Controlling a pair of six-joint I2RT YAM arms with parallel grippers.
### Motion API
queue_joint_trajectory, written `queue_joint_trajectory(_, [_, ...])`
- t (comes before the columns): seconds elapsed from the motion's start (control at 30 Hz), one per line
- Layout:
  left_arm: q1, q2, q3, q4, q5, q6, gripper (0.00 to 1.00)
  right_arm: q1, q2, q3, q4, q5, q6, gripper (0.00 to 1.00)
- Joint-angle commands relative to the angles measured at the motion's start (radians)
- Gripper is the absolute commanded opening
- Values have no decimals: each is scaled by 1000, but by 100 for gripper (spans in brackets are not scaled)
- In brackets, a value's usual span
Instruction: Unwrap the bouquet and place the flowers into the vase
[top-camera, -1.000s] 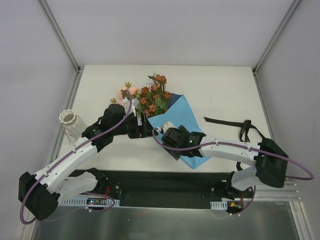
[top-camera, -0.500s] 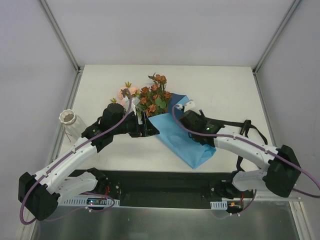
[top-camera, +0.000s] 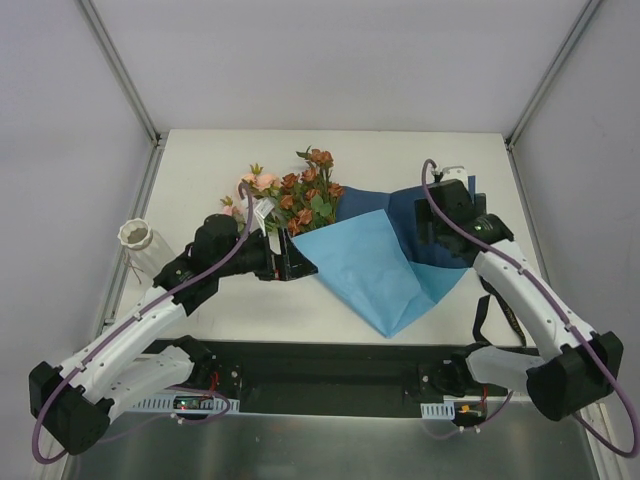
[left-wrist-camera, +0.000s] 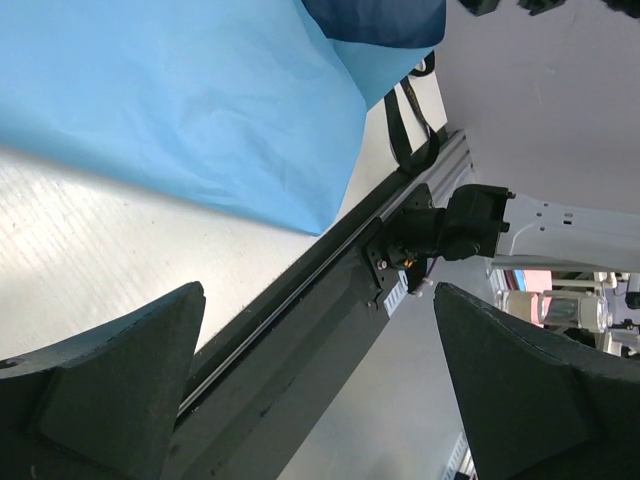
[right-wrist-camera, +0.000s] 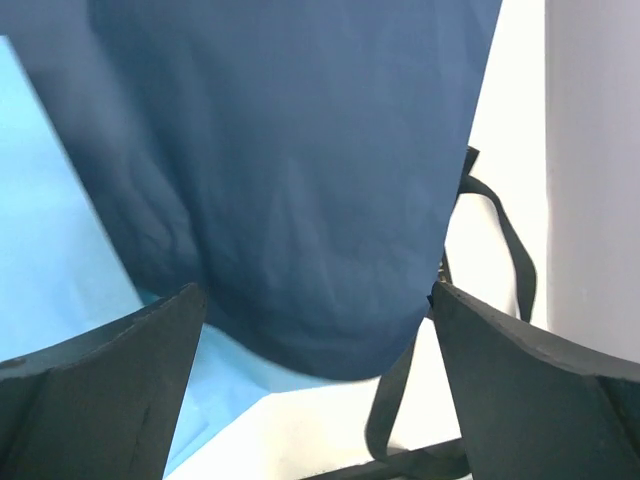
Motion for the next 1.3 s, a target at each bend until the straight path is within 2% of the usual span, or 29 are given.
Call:
queue_joint_trajectory(0.0, [4, -46, -36, 30, 27, -35, 99, 10, -147, 59, -92, -107, 76, 99])
queue_joint_trajectory(0.1, [4, -76, -59, 33, -2, -83, 99, 24, -235, 19, -45, -231, 76, 97])
queue_joint_trajectory(0.23, [5, -106, -73, 31, -28, -134, 99, 24, -250, -47, 61, -451, 92, 97])
queue_joint_trajectory(0.3, [5, -106, -70, 33, -17, -153, 99, 22, -191, -53, 82, -622, 99, 97])
queue_joint_trajectory(0.37, [7, -98, -64, 33, 4, -151, 99, 21, -120, -55, 116, -690, 115, 97])
queue_joint_trajectory(0.6, [5, -107, -76, 33, 145, -127, 95, -79, 113, -7, 159, -839, 115, 97])
queue_joint_trajectory(0.73, [5, -205, -105, 31, 144, -128, 95, -152, 223, -21, 184, -923, 87, 97])
queue_joint_trajectory(0.77, [5, -221, -108, 33, 144, -127, 95, -177, 245, -24, 190, -1016, 67, 97])
queue_joint_trajectory(0.93, [7, -271, -104, 30, 156, -114, 96, -182, 334, -70, 260, -1158, 50, 97])
queue_joint_trajectory(1.0, [5, -274, -95, 27, 165, -116, 96, -168, 342, -91, 288, -1227, 62, 98])
queue_joint_trajectory(1.1, [7, -277, -85, 22, 162, -110, 95, -101, 313, -121, 317, -1240, 91, 99])
queue_joint_trajectory(1.2, [5, -285, -64, 7, 142, -88, 95, 42, 236, -124, 313, -1183, 115, 99])
queue_joint_trajectory(1.27, [7, -287, -35, -27, 127, -55, 95, 174, 170, -118, 297, -1093, 159, 99])
